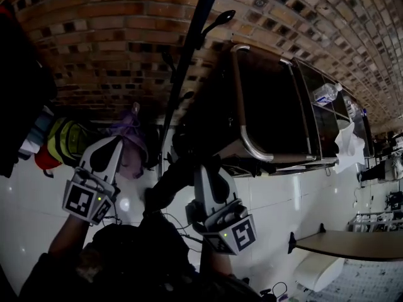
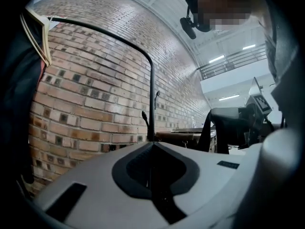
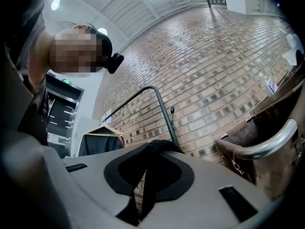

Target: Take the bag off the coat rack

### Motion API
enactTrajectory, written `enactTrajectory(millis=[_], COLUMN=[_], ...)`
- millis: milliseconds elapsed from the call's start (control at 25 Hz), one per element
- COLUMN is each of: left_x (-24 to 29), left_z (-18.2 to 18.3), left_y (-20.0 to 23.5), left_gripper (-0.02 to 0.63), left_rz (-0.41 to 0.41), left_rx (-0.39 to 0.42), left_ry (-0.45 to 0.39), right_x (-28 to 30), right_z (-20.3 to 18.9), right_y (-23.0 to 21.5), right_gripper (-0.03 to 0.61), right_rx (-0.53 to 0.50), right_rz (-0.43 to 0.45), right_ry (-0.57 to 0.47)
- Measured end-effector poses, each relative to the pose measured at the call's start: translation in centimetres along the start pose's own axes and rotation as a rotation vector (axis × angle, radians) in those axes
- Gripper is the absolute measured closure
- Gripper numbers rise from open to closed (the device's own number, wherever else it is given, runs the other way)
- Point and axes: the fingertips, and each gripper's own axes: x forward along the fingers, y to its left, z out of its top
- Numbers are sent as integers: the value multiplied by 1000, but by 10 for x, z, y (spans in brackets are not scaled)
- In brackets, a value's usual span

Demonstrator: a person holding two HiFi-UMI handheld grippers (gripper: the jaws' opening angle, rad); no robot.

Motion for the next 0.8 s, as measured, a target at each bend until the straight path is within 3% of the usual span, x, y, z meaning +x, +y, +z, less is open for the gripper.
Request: enactTrajectory(millis=[320, 800], left_x=[-98, -241], left_z=[12, 14], left_y=[-8, -40], left_gripper=[574, 574], left_rz=[-5, -36], left_rx=[0, -5], left_ry=[-44, -81], right_x=[-40, -115], right_z=[5, -20], right_y=[89, 217], right_gripper=[531, 532], right_rx=[-44, 2], right_rz=[-7, -4], right_ry=[-14, -14])
